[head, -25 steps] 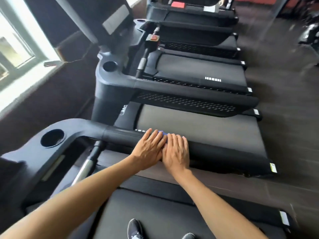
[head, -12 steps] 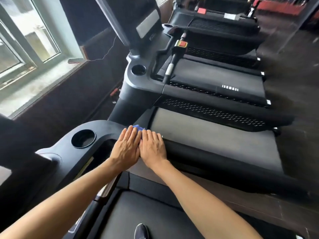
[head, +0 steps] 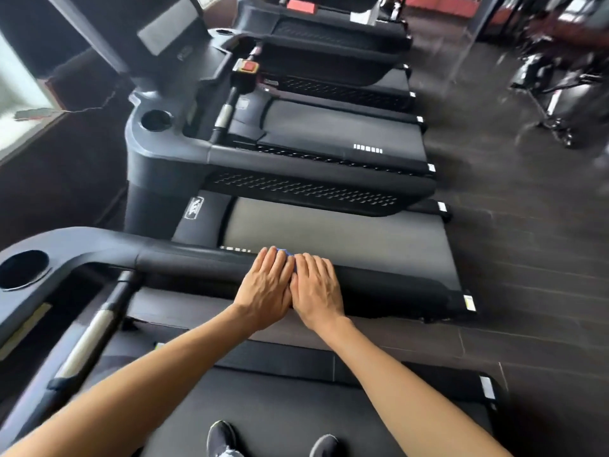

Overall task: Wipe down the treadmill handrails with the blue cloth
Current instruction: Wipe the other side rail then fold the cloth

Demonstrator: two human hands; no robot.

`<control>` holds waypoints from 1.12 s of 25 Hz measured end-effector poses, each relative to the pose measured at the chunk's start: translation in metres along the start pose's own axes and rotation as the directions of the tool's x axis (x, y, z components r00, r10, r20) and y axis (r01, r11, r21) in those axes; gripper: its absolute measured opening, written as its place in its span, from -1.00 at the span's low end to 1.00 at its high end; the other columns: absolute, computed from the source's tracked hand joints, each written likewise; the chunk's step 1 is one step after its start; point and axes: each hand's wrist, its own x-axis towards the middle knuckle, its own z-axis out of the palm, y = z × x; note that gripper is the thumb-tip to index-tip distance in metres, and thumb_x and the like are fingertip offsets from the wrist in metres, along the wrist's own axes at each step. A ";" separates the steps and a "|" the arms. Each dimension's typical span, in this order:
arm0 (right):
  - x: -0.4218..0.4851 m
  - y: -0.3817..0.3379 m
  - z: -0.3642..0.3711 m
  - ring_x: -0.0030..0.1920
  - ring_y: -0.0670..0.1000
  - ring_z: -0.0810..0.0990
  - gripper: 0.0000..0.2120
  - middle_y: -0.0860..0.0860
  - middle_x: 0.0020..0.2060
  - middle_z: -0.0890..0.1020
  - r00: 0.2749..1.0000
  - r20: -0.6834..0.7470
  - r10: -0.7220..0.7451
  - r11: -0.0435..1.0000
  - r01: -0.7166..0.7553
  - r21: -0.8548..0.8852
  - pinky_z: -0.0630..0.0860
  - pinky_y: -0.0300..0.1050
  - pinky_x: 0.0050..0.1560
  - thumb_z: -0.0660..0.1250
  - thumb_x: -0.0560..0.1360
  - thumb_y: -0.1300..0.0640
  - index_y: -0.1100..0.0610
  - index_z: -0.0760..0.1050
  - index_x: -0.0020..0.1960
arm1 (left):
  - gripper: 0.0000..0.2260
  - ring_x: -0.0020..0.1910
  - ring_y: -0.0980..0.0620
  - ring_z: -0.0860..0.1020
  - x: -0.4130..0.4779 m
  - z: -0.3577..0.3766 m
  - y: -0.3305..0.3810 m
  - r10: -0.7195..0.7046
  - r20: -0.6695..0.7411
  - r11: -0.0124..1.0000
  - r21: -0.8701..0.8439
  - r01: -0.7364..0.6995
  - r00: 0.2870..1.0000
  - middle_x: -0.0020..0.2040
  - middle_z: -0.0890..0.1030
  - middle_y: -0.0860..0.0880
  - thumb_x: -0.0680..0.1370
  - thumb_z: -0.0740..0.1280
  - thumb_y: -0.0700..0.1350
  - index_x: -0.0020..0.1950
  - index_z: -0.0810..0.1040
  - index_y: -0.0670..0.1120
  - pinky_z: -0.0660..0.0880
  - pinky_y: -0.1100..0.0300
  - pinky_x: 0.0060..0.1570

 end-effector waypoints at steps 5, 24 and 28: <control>-0.053 0.119 -0.036 0.24 0.11 0.51 -0.61 0.08 0.24 0.56 0.994 0.014 0.107 0.990 -0.106 -0.089 0.36 0.06 0.39 -0.01 0.66 0.06 0.16 0.45 0.33 | -0.59 0.05 -0.25 0.46 0.062 0.020 0.115 0.151 0.027 0.987 0.044 -0.152 0.988 0.10 0.52 -0.22 0.61 0.08 -0.05 0.32 0.44 -0.27 0.38 -0.18 0.32; -0.024 0.044 -0.016 0.24 0.11 0.51 -0.60 0.07 0.23 0.56 0.991 0.002 0.132 0.986 -0.131 -0.101 0.31 0.10 0.42 -0.04 0.66 0.04 0.15 0.45 0.32 | -0.61 0.05 -0.20 0.48 0.030 0.019 0.034 0.112 -0.068 0.991 -0.072 -0.117 0.991 0.15 0.53 -0.17 0.68 0.05 -0.01 0.36 0.44 -0.22 0.38 -0.13 0.30; 0.025 -0.067 0.011 0.17 0.11 0.51 -0.61 0.07 0.18 0.57 0.998 0.044 0.040 0.998 -0.037 -0.052 0.35 0.08 0.35 -0.04 0.66 0.03 0.14 0.44 0.31 | -0.58 0.11 -0.18 0.46 -0.029 0.001 -0.076 0.014 -0.026 0.999 -0.034 -0.015 1.000 0.20 0.51 -0.15 0.69 0.01 0.02 0.38 0.44 -0.19 0.34 -0.11 0.32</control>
